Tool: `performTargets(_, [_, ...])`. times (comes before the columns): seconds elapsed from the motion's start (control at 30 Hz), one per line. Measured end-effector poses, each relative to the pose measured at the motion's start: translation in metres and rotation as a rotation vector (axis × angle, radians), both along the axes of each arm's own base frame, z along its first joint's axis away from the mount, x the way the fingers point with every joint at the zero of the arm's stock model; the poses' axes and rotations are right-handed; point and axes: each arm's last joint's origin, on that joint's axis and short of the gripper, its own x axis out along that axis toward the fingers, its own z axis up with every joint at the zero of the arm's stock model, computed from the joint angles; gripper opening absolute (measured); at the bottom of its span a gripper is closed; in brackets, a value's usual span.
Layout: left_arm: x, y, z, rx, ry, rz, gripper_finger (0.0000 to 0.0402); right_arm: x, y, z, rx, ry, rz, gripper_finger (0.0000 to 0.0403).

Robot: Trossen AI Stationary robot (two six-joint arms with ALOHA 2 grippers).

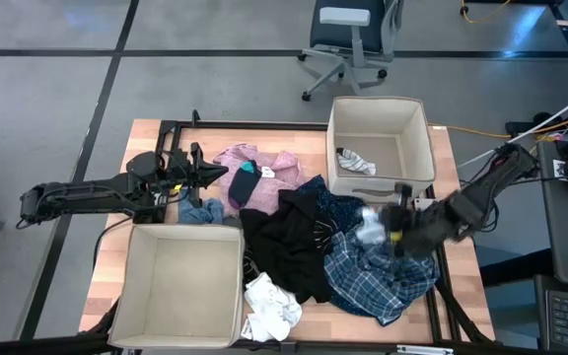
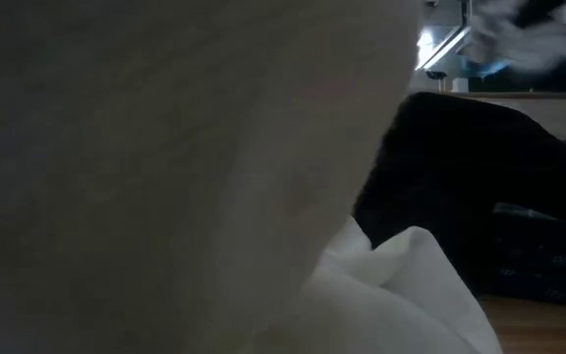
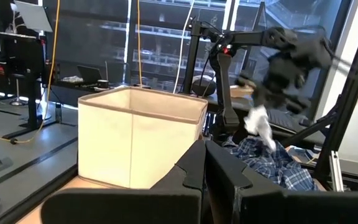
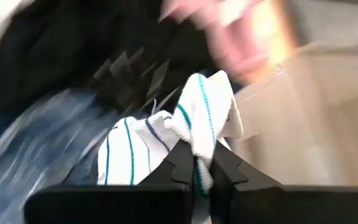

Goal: Sort clothes
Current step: Put the white striped sock into the top white laundry organizer

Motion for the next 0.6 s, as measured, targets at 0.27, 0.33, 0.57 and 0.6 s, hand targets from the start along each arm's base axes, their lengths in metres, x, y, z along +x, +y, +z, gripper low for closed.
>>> performTargets(0.27, [0.0,0.0,0.0,0.032,0.01,0.004,0.0001,-0.008,-0.06,0.037,-0.166,-0.207,-0.297,0.0031])
performTargets(0.33, [0.0,0.0,0.0,0.029,0.008,0.003,0.0001,-0.008,-0.073,0.04,-0.212,-0.213,-0.359,0.0031])
performTargets(0.57, [0.0,0.0,0.0,0.026,0.007,0.003,0.0001,0.002,-0.113,0.043,-0.352,-0.122,-0.494,0.0032])
performTargets(0.6, [0.0,0.0,0.0,0.026,0.006,0.003,0.0001,0.004,-0.119,0.043,-0.368,-0.096,-0.503,0.0032])
